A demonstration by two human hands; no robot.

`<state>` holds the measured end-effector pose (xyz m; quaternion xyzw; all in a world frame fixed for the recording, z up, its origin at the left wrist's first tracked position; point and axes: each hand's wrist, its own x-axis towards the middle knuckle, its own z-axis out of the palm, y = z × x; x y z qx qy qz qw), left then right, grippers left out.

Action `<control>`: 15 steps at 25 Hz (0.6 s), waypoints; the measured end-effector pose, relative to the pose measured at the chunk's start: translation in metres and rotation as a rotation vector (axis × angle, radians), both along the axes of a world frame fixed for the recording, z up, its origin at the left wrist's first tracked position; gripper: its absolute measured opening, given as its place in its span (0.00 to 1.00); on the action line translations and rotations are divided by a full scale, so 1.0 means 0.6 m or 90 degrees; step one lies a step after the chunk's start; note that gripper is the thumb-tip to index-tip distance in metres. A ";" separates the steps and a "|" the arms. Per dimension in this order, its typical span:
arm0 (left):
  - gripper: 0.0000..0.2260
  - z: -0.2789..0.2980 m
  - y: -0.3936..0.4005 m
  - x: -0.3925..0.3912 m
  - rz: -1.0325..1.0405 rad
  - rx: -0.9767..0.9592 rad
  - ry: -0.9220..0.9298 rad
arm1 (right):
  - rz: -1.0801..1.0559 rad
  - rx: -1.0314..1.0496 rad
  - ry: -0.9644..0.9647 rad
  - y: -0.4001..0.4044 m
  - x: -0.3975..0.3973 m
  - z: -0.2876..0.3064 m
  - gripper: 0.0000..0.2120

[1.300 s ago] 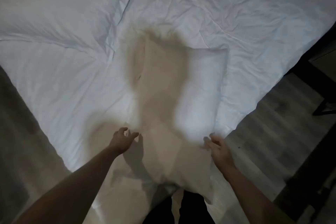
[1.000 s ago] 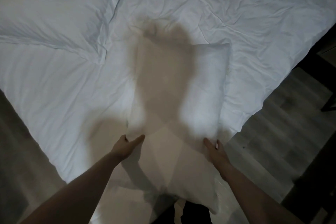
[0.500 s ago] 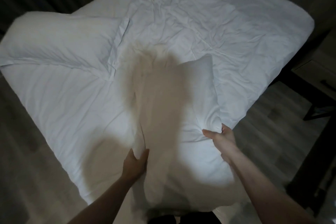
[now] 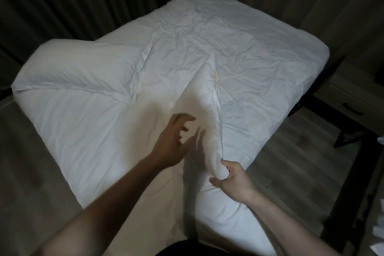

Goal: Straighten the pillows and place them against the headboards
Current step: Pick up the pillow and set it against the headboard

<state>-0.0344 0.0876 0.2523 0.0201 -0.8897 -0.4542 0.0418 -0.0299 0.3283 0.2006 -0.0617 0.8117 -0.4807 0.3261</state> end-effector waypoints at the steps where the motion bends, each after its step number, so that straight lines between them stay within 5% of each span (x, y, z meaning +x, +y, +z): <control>1: 0.25 0.015 0.003 -0.032 -0.104 -0.106 0.039 | 0.026 -0.001 0.019 -0.003 0.002 0.008 0.08; 4: 0.33 0.005 0.009 -0.117 -0.387 -0.456 0.098 | 0.063 0.001 0.062 -0.009 0.008 0.019 0.12; 8: 0.15 -0.013 0.035 -0.150 -0.485 -0.700 -0.015 | 0.028 0.031 0.065 0.014 0.021 0.027 0.03; 11: 0.13 -0.024 0.051 -0.142 -0.452 -0.728 -0.039 | 0.002 0.072 0.093 0.036 0.034 0.022 0.09; 15: 0.19 -0.055 0.037 -0.120 -0.333 -0.583 -0.087 | -0.020 0.140 0.124 0.081 0.050 0.023 0.14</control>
